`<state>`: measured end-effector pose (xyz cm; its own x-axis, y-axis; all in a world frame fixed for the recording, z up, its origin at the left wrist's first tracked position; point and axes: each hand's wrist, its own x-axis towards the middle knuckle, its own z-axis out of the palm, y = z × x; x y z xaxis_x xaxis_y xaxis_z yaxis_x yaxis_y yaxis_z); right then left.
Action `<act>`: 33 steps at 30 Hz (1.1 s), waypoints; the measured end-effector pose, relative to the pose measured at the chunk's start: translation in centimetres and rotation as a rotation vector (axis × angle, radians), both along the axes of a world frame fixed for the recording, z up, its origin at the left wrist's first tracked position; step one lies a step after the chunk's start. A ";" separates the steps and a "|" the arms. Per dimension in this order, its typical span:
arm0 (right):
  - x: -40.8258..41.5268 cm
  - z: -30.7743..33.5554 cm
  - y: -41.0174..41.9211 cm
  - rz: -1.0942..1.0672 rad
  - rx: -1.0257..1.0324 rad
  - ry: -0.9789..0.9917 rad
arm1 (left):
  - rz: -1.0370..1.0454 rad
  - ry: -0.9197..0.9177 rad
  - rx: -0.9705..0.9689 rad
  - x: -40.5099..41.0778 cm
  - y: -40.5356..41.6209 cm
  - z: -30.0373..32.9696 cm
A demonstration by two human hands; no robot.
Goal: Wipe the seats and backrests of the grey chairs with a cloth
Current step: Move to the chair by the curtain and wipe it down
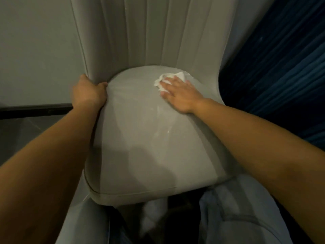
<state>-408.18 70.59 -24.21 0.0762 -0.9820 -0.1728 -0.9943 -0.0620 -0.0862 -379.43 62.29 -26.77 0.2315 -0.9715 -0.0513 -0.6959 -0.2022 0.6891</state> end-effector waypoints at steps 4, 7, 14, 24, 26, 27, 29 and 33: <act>-3.3 -0.2 2.1 -0.302 0.027 -0.027 | 0.020 -0.033 0.017 -0.3 0.2 0.0; 0.7 -0.4 3.9 -0.326 0.049 -0.090 | 0.022 -0.072 0.047 -0.6 0.4 0.5; 8.9 0.6 16.2 0.268 -0.036 -0.117 | -0.007 -0.117 0.048 -0.8 1.0 1.2; -4.9 0.4 9.1 -0.346 0.001 0.099 | 0.003 -0.183 0.032 -0.8 0.9 1.2; -5.1 -0.4 8.3 -0.437 -0.004 0.044 | 0.017 -0.212 0.026 -1.0 1.2 1.2; -4.3 -0.6 8.2 -0.459 -0.019 0.018 | 0.023 -0.217 0.026 -1.1 1.4 1.4; -2.4 -0.7 8.7 -0.455 -0.027 -0.035 | 0.027 -0.217 0.022 -1.3 1.8 1.6; 1.2 -0.1 14.1 -0.246 -0.030 -0.064 | -0.129 -0.327 -0.164 -1.0 3.2 0.9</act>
